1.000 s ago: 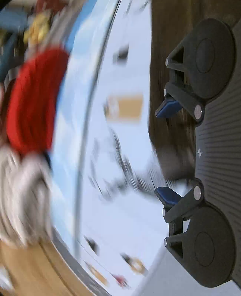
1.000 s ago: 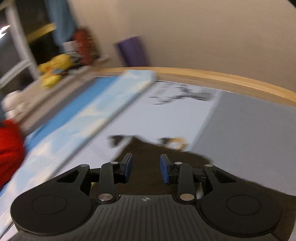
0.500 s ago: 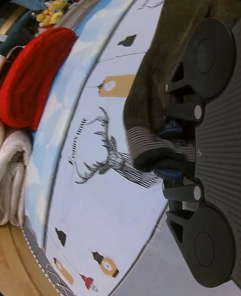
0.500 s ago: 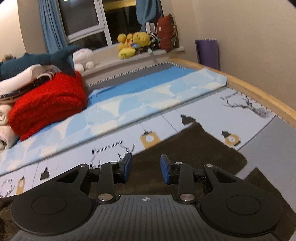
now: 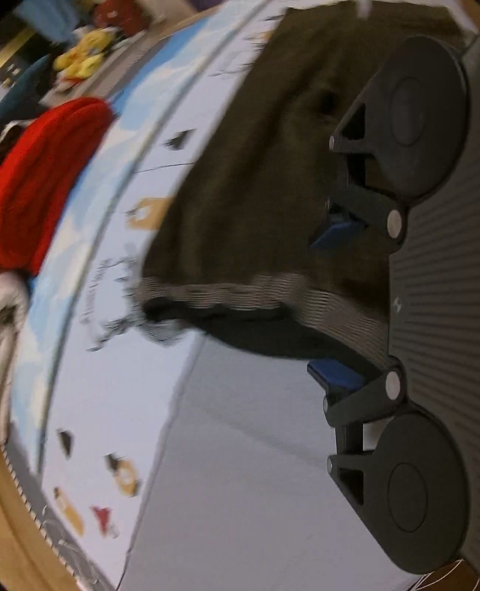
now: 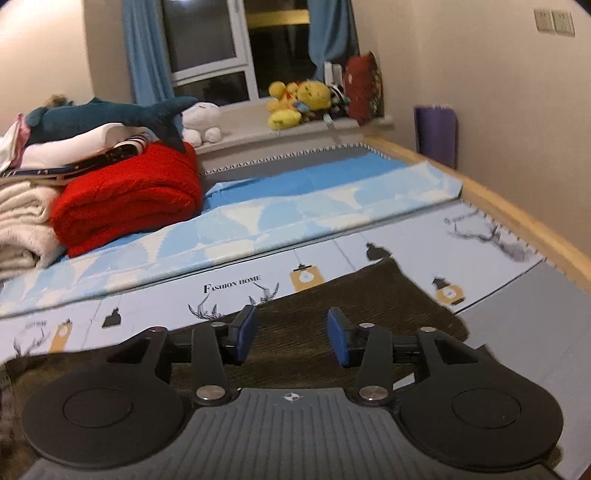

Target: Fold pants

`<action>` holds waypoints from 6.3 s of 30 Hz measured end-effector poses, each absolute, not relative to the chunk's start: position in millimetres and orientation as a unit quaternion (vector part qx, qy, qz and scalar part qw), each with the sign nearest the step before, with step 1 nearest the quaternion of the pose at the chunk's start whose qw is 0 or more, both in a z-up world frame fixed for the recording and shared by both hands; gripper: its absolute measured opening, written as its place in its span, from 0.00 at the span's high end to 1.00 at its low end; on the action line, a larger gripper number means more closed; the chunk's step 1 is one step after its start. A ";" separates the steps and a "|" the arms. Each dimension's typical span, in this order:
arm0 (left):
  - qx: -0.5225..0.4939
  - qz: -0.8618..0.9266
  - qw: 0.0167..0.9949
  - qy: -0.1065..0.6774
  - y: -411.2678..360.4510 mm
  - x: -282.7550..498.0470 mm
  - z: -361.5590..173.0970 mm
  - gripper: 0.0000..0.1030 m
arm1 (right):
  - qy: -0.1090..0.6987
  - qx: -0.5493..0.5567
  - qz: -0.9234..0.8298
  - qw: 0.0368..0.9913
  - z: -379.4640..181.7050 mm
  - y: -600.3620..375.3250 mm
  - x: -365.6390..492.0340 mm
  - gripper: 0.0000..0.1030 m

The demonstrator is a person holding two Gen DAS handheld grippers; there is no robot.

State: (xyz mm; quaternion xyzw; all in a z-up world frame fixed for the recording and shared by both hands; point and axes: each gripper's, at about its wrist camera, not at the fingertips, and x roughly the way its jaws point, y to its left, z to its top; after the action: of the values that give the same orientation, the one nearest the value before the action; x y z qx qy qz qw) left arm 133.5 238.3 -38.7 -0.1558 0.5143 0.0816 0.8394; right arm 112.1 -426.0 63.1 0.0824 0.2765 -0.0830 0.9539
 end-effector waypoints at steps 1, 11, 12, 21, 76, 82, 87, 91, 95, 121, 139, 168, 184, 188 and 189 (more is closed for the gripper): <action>-0.135 0.086 0.835 0.526 236.3 130.2 -47.1 0.30 | 0.280 0.077 -0.090 0.953 60.5 -427.8 106.2 0.55; -0.096 0.062 0.820 0.560 245.3 128.7 -90.2 0.22 | 0.311 0.058 -0.118 0.941 24.5 -427.6 61.3 0.55; -0.098 0.057 0.816 0.567 243.8 129.4 -93.6 0.22 | 0.312 0.047 -0.123 0.941 21.5 -426.7 59.4 0.55; -0.062 0.040 0.817 0.571 239.0 119.9 -82.1 0.64 | 0.344 0.038 -0.141 0.928 2.6 -433.8 63.7 0.55; -0.022 0.050 0.899 0.435 170.0 146.1 -13.7 0.30 | 0.289 0.028 -0.101 0.951 4.9 -406.6 91.8 0.54; -0.022 0.068 0.918 0.390 170.4 151.0 -4.4 0.23 | 0.301 -0.008 -0.091 0.949 3.3 -390.8 100.8 0.47; -0.007 0.081 0.920 0.383 166.2 165.3 -6.9 0.23 | 0.294 -0.022 -0.073 0.953 6.5 -375.2 107.3 0.40; -0.012 0.079 0.920 0.385 163.6 181.3 -11.8 0.23 | 0.298 -0.033 -0.057 0.952 7.6 -364.4 112.7 0.40; 0.003 0.076 0.922 0.379 160.1 201.0 -18.5 0.38 | 0.306 -0.014 -0.048 0.951 9.4 -362.5 120.6 0.40; 0.124 0.000 0.894 0.430 148.5 344.3 -111.4 0.60 | 0.352 0.011 -0.040 0.935 -4.9 -385.9 144.6 0.79; 0.151 -0.075 0.904 0.392 93.9 144.9 4.1 0.97 | 0.386 0.066 -0.101 0.915 -13.5 -411.1 124.9 0.79; -0.321 0.123 0.784 0.516 244.1 140.7 -70.5 0.51 | 0.388 0.142 -0.050 0.909 -18.0 -400.9 149.2 0.73; -0.265 0.130 0.820 0.491 236.7 161.2 -60.5 0.63 | 0.367 0.261 -0.086 0.889 -54.9 -423.4 237.1 0.62; -0.251 0.143 0.833 0.473 235.4 163.9 -54.6 0.73 | 0.364 0.287 -0.098 0.881 -71.0 -436.1 258.2 0.61; -0.247 0.146 0.835 0.469 234.5 164.9 -53.0 0.74 | 0.365 0.295 -0.102 0.877 -76.2 -439.2 262.9 0.61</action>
State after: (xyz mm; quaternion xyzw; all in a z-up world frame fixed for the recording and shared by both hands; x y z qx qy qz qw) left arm 164.9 234.5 -53.0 -0.2472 0.4690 0.1462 0.8352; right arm 262.9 -439.2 -76.2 0.2955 0.3649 -0.1017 0.8770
